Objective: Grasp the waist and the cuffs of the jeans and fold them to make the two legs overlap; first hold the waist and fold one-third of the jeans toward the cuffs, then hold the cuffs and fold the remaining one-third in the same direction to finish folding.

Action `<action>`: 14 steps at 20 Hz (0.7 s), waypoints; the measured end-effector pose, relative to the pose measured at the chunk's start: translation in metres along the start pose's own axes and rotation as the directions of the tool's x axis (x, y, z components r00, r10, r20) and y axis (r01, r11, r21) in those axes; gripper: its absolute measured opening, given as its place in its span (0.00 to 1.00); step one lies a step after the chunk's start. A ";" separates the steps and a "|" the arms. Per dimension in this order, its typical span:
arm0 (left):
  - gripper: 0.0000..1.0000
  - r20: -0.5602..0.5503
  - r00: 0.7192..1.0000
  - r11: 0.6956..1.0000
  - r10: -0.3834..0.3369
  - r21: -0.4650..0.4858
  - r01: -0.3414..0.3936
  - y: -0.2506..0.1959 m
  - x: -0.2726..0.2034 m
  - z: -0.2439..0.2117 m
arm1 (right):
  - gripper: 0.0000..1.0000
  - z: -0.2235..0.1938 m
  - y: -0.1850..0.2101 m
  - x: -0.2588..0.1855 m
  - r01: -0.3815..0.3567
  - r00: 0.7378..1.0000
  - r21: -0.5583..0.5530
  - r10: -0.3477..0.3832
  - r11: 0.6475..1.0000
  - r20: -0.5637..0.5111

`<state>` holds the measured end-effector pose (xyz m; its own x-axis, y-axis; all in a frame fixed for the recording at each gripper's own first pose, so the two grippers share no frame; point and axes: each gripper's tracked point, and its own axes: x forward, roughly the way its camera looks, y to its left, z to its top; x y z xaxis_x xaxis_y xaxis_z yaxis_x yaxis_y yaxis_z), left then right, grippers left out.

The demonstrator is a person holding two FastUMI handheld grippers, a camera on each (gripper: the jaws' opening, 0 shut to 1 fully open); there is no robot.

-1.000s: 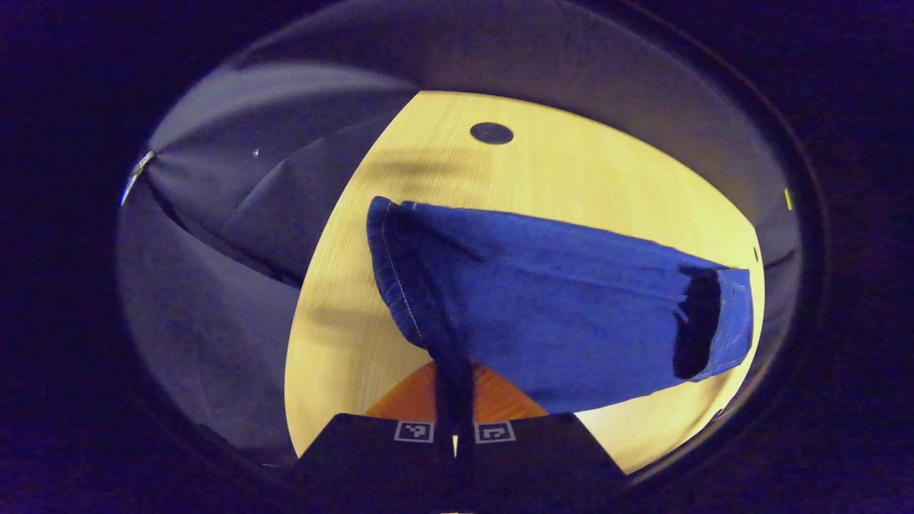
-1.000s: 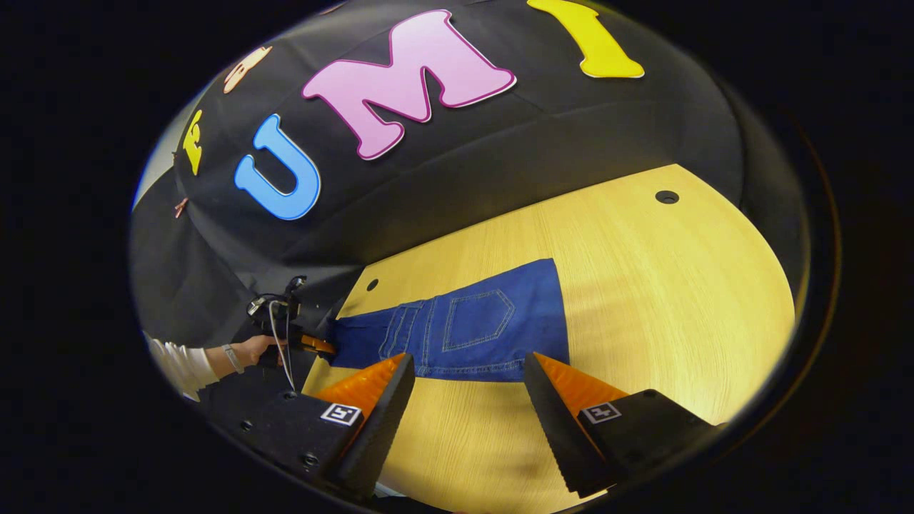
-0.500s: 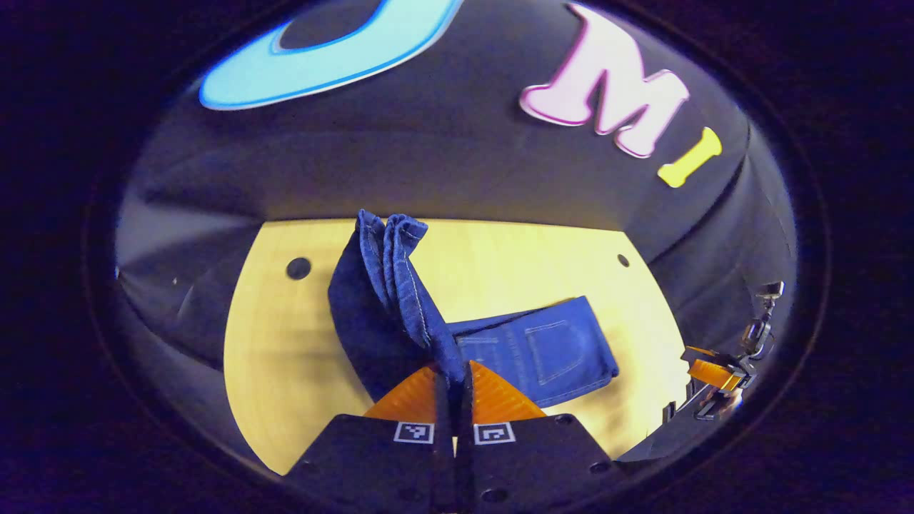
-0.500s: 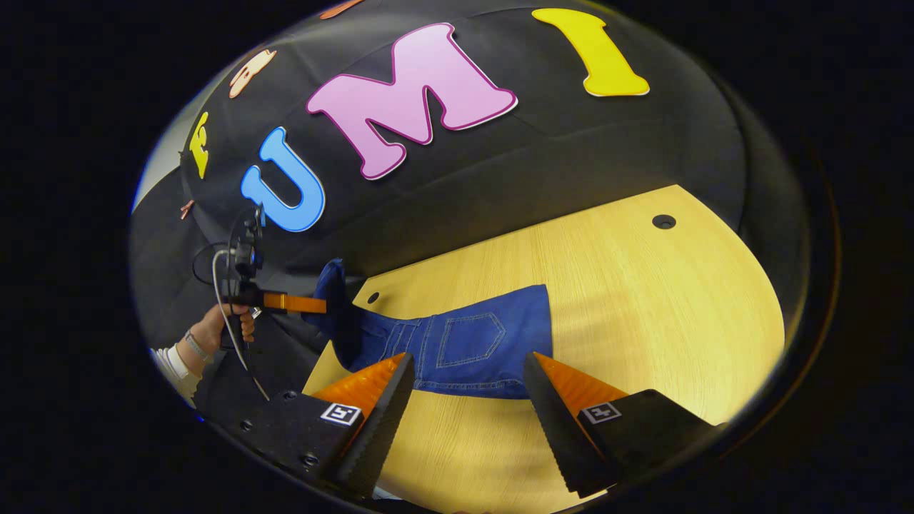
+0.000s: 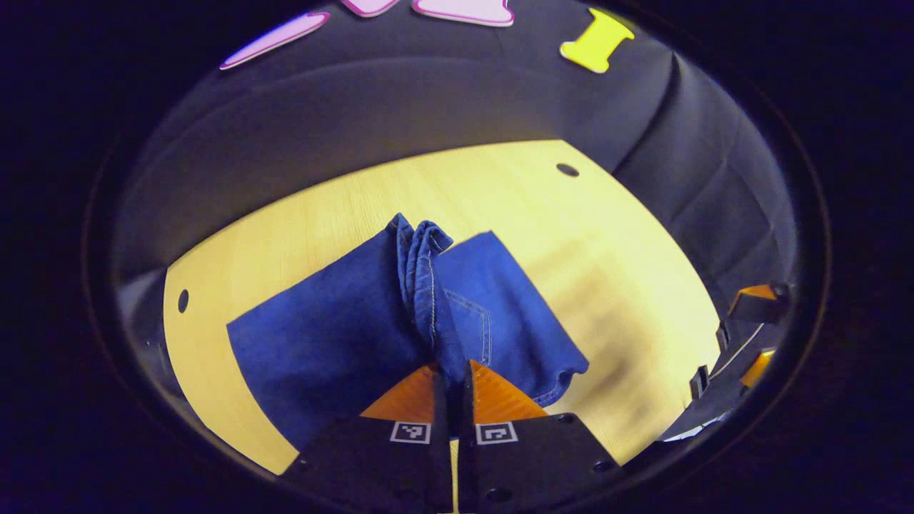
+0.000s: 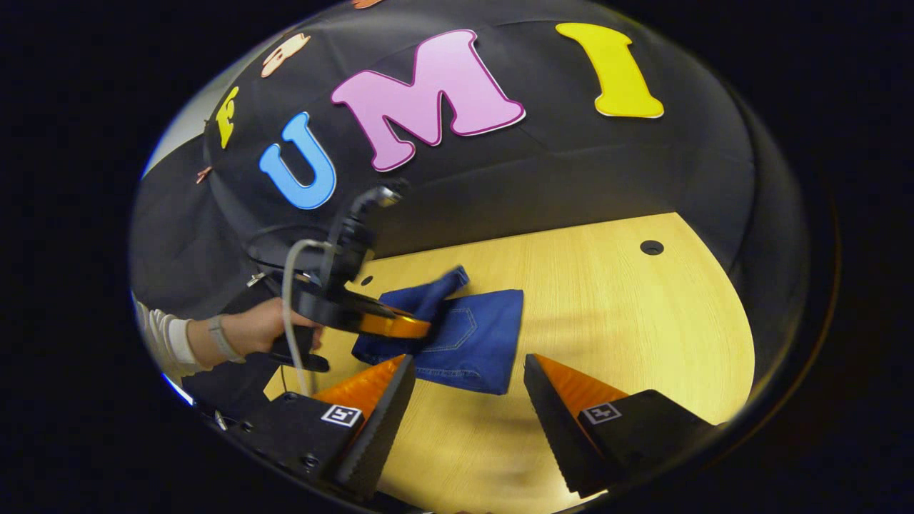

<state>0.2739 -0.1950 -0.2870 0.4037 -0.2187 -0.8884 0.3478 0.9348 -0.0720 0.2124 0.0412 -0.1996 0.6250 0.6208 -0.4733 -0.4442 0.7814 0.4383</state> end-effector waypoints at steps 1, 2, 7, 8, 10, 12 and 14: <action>0.10 0.002 1.000 1.000 0.000 -0.018 0.000 -0.005 0.010 -0.007 | 0.95 0.004 0.000 -0.005 -0.008 1.000 -0.011 0.008 1.000 0.015; 0.17 0.015 1.000 0.999 -0.016 -0.045 0.017 -0.020 0.020 -0.012 | 0.95 0.009 -0.001 -0.009 -0.010 0.999 -0.031 0.011 0.999 0.034; 0.96 0.278 0.960 0.997 0.030 -0.073 -0.010 -0.049 -0.035 0.024 | 0.96 0.032 0.000 -0.046 0.052 0.988 -0.159 -0.027 0.986 0.152; 0.97 0.348 0.937 0.998 0.026 -0.069 -0.002 -0.059 -0.063 0.032 | 0.96 0.037 0.008 -0.059 0.065 0.983 -0.188 -0.030 0.980 0.182; 0.98 0.473 0.881 0.998 0.015 -0.054 0.012 -0.076 -0.123 0.035 | 0.96 0.050 0.027 -0.088 0.109 0.966 -0.251 -0.043 0.962 0.255; 0.97 0.583 0.812 0.999 0.032 -0.032 -0.016 -0.079 -0.190 0.019 | 0.96 0.066 0.053 -0.123 0.185 0.928 -0.303 -0.064 0.935 0.367; 0.97 0.682 0.728 0.998 0.061 -0.042 -0.044 -0.085 -0.254 -0.008 | 0.96 0.080 0.082 -0.160 0.287 0.865 -0.301 -0.111 0.909 0.489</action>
<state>0.1355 -0.2168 -0.0590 0.8926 -0.2937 -0.3421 0.2942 0.9543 -0.0516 0.1274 0.0007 -0.0268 0.9039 0.4194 -0.0843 -0.4181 0.9078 0.0327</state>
